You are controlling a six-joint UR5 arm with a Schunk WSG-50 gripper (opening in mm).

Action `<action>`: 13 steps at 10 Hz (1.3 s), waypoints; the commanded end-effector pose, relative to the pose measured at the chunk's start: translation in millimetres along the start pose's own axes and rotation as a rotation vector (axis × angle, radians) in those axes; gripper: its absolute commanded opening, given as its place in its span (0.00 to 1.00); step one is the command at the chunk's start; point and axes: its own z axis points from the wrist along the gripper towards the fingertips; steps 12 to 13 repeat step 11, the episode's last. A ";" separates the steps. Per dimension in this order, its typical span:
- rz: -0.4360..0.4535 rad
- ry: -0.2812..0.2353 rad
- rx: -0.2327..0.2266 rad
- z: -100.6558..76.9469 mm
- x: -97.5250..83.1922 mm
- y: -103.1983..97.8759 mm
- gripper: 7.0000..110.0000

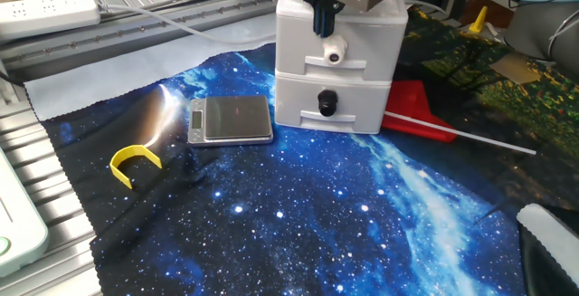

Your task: Use the gripper to push and close the drawer

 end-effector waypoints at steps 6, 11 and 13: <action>0.102 -0.123 0.033 -118.2 -91.3 59.7 0.00; 0.064 -0.109 0.056 -129.1 -76.6 52.0 0.00; 0.064 -0.109 0.056 -129.1 -76.6 52.0 0.00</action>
